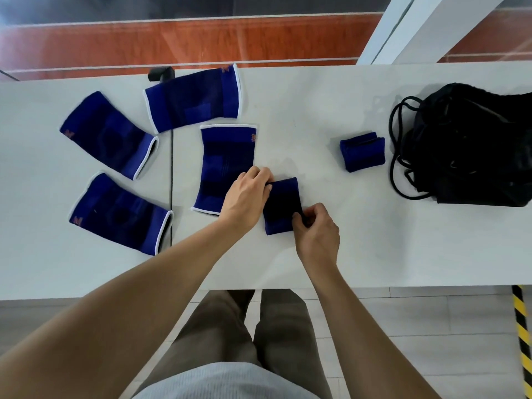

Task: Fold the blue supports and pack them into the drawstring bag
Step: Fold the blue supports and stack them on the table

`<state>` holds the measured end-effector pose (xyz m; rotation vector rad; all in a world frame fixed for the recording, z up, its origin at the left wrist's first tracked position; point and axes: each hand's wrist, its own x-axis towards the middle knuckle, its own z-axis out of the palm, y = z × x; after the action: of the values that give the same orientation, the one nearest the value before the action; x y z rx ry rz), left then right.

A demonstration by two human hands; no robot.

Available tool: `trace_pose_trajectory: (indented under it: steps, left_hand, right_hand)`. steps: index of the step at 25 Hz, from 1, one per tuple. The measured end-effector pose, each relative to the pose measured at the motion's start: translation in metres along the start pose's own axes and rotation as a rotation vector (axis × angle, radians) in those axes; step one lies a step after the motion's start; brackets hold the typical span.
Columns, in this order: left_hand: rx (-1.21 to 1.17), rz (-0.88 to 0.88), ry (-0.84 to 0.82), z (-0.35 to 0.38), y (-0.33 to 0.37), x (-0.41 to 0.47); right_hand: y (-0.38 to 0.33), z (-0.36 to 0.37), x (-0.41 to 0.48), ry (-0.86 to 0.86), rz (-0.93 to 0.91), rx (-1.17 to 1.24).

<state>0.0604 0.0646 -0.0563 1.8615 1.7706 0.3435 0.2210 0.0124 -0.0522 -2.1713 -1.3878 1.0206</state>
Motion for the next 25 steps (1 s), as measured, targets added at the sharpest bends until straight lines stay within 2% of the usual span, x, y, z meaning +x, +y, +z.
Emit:
trace_pose_trajectory:
  steps: [3,5,6,8,10,12,14,17,21,23,25]
  left_hand:
    - [0.012,-0.015,0.026,0.004,0.003,-0.001]
    - [0.091,-0.040,0.099,0.004,0.006,-0.002]
    - [0.151,-0.022,0.152,0.004,0.007,-0.006]
    - [0.234,0.143,0.199,0.007,0.008,-0.022]
    - [0.263,0.293,0.090,0.017,0.003,-0.051]
    - [0.267,0.277,-0.064,0.025,-0.006,-0.079]
    - [0.275,0.220,-0.139,0.030,-0.012,-0.092]
    - [0.286,0.211,-0.140,0.029,-0.011,-0.089]
    - [0.203,0.263,-0.014,0.027,-0.007,-0.075]
    - [0.143,0.284,0.002,0.021,-0.005,-0.067]
    - [0.082,0.273,-0.035,0.013,-0.005,-0.061]
  right_hand:
    - [0.002,0.002,0.004,-0.004,0.004,-0.021]
    - [0.002,0.002,0.005,0.013,0.003,-0.027]
    - [0.003,0.001,0.004,0.027,0.011,-0.024]
    - [0.005,-0.002,-0.001,0.049,0.048,0.002]
    - [0.011,-0.001,-0.009,0.042,0.063,0.000]
    - [0.013,0.001,-0.014,0.015,0.057,-0.028]
    - [0.011,0.001,-0.013,-0.036,0.073,-0.004]
    - [0.004,-0.005,-0.007,-0.120,0.145,0.214]
    - [-0.003,-0.014,-0.008,-0.175,0.275,0.524]
    - [0.005,-0.018,-0.011,-0.139,0.104,0.401]
    - [0.019,-0.022,-0.013,-0.059,-0.225,0.061]
